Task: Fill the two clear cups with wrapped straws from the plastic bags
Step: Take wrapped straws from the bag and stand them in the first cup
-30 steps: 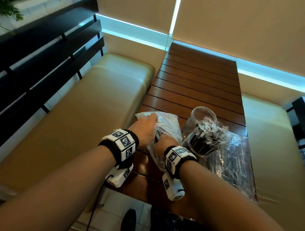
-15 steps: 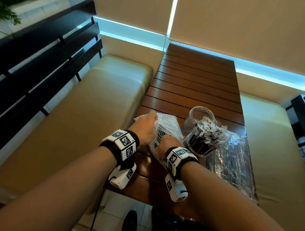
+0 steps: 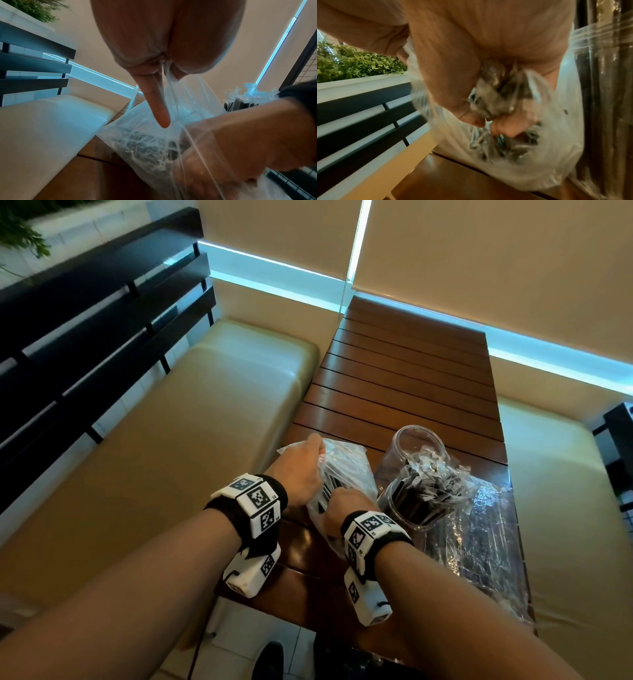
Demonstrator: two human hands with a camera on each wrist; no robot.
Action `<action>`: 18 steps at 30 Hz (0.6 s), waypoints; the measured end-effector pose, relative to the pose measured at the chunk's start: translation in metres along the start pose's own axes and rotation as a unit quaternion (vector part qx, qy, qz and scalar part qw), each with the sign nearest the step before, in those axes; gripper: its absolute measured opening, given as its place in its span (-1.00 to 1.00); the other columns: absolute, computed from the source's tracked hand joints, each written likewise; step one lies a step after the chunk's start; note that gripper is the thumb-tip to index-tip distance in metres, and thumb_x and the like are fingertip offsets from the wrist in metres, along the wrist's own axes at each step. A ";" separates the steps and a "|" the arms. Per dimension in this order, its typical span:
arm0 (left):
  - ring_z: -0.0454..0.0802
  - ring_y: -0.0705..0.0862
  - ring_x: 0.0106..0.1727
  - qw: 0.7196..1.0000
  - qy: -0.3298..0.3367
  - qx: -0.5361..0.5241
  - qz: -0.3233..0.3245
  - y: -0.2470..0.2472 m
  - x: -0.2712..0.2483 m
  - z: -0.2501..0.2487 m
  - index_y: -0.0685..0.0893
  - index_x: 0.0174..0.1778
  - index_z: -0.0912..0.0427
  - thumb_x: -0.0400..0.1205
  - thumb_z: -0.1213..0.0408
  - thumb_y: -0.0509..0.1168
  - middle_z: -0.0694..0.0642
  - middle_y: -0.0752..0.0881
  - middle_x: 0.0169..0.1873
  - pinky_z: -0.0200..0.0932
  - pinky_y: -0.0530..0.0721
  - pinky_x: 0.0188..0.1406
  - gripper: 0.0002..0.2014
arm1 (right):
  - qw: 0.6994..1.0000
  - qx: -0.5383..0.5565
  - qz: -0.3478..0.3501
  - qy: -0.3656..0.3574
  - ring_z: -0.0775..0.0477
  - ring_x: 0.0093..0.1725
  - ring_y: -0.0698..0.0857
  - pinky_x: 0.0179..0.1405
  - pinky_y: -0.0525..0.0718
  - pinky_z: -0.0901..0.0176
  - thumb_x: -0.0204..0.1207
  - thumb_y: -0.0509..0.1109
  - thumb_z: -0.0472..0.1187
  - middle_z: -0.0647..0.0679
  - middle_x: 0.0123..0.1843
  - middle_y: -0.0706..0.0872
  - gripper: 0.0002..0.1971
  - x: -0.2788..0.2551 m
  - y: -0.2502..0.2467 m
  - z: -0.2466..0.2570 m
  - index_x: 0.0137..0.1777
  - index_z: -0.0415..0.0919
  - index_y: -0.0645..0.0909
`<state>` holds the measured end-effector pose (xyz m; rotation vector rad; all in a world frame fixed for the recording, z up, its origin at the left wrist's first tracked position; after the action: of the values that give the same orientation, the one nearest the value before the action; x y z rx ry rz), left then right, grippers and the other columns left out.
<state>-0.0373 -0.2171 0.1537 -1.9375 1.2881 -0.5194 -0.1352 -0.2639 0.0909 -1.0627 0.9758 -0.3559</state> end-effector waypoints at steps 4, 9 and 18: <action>0.07 0.59 -0.12 1.000 -0.006 0.000 0.002 0.000 0.001 0.001 0.42 -0.02 0.17 0.54 0.49 0.32 0.10 0.60 -0.11 -0.09 0.58 -0.21 -0.76 | 0.999 0.000 0.034 -0.011 -0.16 0.07 0.68 -0.08 0.62 0.06 0.59 0.37 0.04 -0.17 0.18 0.69 -0.65 -0.003 -0.002 0.001 0.19 -0.23 0.58; 0.07 0.58 -0.14 1.000 -0.006 -0.002 0.005 0.004 0.005 0.002 0.37 -0.08 0.11 0.52 0.49 0.37 -0.01 0.54 -0.21 -0.04 0.62 -0.15 -0.70 | 1.000 -0.007 0.019 -0.021 -0.15 0.06 0.67 -0.13 0.57 0.08 0.56 0.41 -0.08 -0.16 0.19 0.66 -0.71 -0.006 -0.001 0.000 0.19 -0.22 0.59; 0.08 0.57 -0.16 1.000 -0.003 0.014 -0.005 0.005 0.005 0.007 0.36 -0.08 0.09 0.53 0.47 0.37 -0.05 0.50 -0.24 0.07 0.68 -0.12 -0.69 | 1.000 -0.009 -0.010 -0.019 -0.18 0.14 0.70 -0.01 0.65 0.04 0.57 0.27 0.26 -0.13 0.15 0.67 -0.50 -0.013 -0.008 -0.003 0.16 -0.20 0.59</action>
<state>-0.0338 -0.2199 0.1456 -1.9222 1.2605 -0.5338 -0.1435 -0.2612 0.1037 -1.0921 0.9366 -0.3427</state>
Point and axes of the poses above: each hand's wrist, its own x-axis towards the middle knuckle, its own y-axis out of the palm, z = x × y, the point moved 6 cm from there along x, towards the middle knuckle
